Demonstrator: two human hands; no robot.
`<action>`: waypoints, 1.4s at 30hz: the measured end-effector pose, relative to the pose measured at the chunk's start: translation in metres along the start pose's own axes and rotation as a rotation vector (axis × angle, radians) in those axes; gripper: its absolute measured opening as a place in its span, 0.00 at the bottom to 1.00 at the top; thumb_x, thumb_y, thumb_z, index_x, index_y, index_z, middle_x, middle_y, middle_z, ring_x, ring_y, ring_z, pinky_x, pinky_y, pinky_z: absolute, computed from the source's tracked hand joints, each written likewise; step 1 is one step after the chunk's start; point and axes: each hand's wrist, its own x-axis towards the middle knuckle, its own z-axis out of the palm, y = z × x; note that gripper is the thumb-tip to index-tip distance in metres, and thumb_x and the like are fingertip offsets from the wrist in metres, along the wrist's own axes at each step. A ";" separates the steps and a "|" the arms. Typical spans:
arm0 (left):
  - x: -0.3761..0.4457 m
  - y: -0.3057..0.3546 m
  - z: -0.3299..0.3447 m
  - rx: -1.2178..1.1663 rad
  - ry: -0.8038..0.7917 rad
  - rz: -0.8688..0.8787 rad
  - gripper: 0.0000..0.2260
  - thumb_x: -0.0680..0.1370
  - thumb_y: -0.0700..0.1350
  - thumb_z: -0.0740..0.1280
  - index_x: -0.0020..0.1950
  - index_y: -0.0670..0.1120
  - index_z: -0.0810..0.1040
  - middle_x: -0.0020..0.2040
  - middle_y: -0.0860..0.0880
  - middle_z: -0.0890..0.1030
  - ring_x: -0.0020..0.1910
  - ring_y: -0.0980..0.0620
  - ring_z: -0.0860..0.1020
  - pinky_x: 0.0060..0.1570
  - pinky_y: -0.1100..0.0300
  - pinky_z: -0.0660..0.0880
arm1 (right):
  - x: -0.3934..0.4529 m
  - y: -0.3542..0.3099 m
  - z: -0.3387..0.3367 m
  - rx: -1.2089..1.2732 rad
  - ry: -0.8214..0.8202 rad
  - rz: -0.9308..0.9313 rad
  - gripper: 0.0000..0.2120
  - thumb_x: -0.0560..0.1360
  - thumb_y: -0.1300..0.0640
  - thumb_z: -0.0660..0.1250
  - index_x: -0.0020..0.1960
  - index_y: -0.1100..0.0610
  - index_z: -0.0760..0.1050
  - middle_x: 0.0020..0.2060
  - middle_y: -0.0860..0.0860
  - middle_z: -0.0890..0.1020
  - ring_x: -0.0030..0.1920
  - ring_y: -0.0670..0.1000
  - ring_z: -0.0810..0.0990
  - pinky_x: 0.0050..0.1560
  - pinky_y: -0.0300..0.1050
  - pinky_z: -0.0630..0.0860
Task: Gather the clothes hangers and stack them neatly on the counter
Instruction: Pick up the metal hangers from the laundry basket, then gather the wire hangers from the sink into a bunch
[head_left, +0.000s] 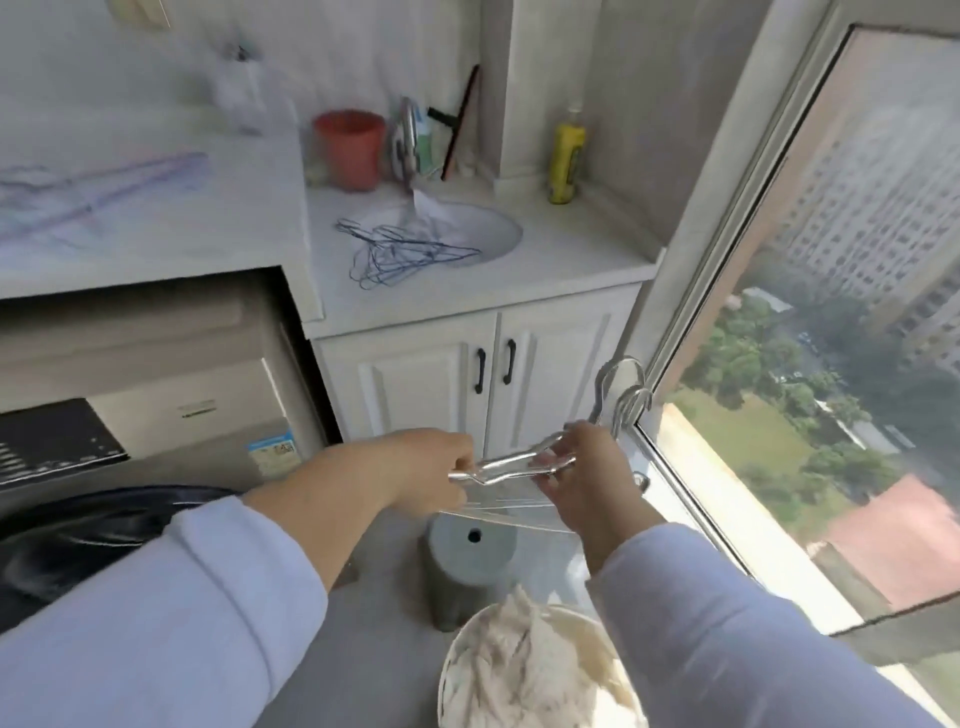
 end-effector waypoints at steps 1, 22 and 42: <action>-0.007 0.000 -0.011 0.009 0.032 0.001 0.16 0.76 0.51 0.61 0.63 0.50 0.69 0.58 0.47 0.77 0.47 0.48 0.72 0.47 0.56 0.70 | -0.009 -0.014 0.013 0.044 -0.039 -0.033 0.03 0.73 0.63 0.58 0.41 0.59 0.69 0.36 0.55 0.72 0.35 0.55 0.78 0.34 0.45 0.75; -0.089 -0.223 -0.182 -1.348 0.765 0.067 0.09 0.78 0.37 0.57 0.43 0.46 0.75 0.34 0.45 0.74 0.27 0.50 0.71 0.29 0.59 0.71 | -0.136 -0.001 0.374 -0.919 -0.544 -0.782 0.21 0.76 0.50 0.63 0.68 0.50 0.69 0.57 0.48 0.79 0.55 0.50 0.77 0.57 0.42 0.73; 0.029 -0.315 -0.282 -1.398 0.822 0.007 0.08 0.79 0.43 0.62 0.56 0.48 0.77 0.28 0.50 0.67 0.19 0.55 0.64 0.20 0.66 0.61 | 0.137 -0.078 0.416 -1.156 -0.007 -0.499 0.11 0.74 0.59 0.60 0.33 0.53 0.66 0.33 0.51 0.70 0.31 0.50 0.67 0.33 0.42 0.66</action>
